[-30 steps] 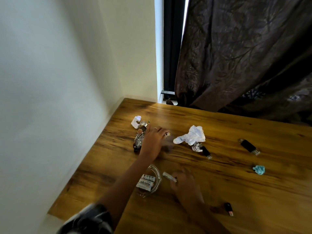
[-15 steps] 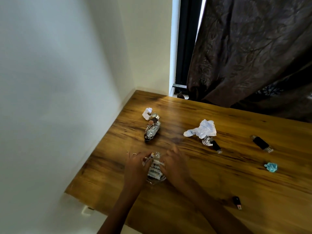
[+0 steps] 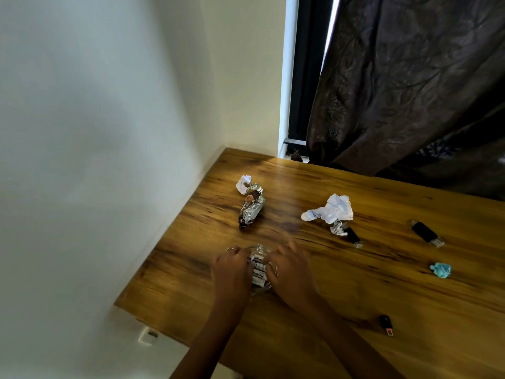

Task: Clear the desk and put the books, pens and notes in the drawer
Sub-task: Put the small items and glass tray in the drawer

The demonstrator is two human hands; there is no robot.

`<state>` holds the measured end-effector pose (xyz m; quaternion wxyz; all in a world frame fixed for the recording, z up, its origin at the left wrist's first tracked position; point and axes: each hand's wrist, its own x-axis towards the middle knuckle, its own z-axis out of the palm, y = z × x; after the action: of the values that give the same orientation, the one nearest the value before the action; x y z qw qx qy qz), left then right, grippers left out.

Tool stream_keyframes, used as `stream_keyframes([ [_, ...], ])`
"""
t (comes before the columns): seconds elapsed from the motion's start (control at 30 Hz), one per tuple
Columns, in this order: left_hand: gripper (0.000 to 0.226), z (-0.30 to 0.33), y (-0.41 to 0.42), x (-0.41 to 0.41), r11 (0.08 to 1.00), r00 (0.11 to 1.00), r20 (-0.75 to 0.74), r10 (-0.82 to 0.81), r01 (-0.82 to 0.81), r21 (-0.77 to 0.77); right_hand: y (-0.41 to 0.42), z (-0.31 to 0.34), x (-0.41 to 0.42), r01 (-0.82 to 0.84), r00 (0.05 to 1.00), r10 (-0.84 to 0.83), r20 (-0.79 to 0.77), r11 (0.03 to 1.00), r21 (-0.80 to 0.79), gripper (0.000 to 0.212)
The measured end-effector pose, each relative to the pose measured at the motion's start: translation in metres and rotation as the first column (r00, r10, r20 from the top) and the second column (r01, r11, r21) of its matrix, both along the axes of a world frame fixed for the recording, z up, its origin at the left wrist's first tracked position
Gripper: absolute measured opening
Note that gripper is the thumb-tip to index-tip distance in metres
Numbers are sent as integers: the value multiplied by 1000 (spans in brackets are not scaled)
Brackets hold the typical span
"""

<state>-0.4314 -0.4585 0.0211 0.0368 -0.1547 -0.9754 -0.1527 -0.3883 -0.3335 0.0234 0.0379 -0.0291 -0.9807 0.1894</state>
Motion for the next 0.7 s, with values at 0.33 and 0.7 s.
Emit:
stream_keyframes([
  [0.33,50,-41,-14,23,968,966,-70,-248,250,22,-5,-17,18,-76,997,76,-3,997,18,43],
  [0.7,71,-42,-17,27,977,981,24,-191,193,-87,-4,-24,30,-114,989,106,98,991,76,43],
])
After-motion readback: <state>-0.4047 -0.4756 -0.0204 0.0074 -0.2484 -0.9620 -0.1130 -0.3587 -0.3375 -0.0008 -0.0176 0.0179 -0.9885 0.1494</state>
